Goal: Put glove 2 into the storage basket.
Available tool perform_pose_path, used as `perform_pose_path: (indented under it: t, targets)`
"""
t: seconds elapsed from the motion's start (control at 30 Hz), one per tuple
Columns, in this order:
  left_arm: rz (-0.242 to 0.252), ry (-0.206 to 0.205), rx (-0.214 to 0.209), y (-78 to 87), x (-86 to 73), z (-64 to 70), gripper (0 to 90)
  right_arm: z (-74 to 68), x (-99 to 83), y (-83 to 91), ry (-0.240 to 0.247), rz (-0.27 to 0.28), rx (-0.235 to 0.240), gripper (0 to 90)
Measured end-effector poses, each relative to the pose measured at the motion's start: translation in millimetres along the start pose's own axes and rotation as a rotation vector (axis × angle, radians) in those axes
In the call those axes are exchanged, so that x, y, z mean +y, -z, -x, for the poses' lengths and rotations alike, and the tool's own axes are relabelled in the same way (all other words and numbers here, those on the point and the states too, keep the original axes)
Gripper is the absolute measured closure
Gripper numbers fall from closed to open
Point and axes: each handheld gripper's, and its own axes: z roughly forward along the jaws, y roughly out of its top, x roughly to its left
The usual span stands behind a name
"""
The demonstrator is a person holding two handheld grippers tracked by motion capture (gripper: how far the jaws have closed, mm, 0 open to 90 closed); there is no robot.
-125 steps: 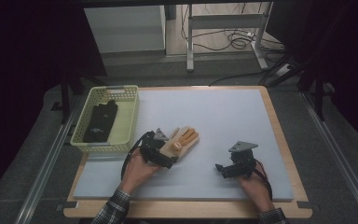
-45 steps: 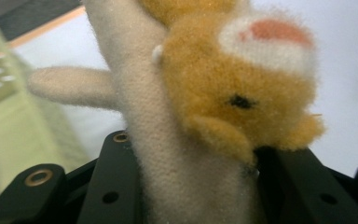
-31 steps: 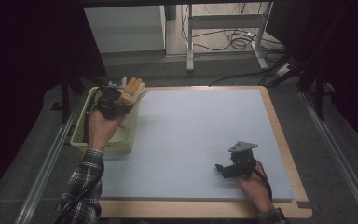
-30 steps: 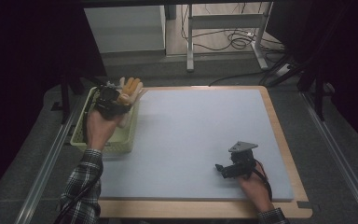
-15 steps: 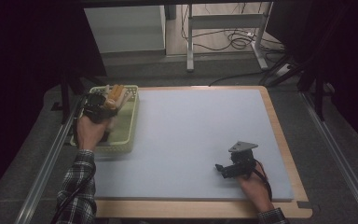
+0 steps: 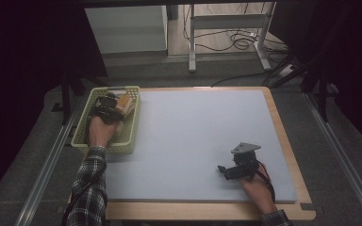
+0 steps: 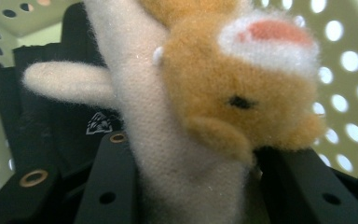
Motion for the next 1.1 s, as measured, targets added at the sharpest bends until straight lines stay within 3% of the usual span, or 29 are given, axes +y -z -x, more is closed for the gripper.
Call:
perform_pose_path:
  t: [0.23, 0.37, 0.57, 0.7, 0.87, 1.0, 1.1]
  targets:
    - [-0.053, -0.014, -0.029, -16.6, 6.9, 16.2, 59.1, 0.0, 0.0, 0.0, 0.0, 0.0, 0.0, 3.5]
    - [-0.115, -0.02, -0.034, -28.9, 8.3, 23.2, 56.4, 0.0, 0.0, 0.0, 0.0, 0.0, -0.001, 3.4]
    - [-0.122, 0.038, 0.002, -29.1, 4.9, 12.5, 30.0, 0.0, -0.1, 0.0, 0.0, 0.0, 0.0, 3.5]
    - [-0.044, 0.08, -0.077, -14.5, 1.6, 1.7, 16.9, 0.0, 0.0, 0.0, 0.0, 0.0, 0.0, 3.4]
    - [0.049, 0.063, -0.097, 13.9, 3.1, -2.8, 14.9, -0.1, 0.0, 0.0, 0.0, 0.0, -0.001, 3.4]
    - [0.107, 0.078, -0.111, 27.1, 0.9, -8.3, 24.5, -0.1, 0.0, 0.0, 0.001, 0.0, -0.001, 3.4]
    - [0.112, 0.077, -0.104, 30.1, -2.9, -12.5, 39.7, -0.1, 0.0, 0.0, 0.001, 0.0, -0.001, 3.5]
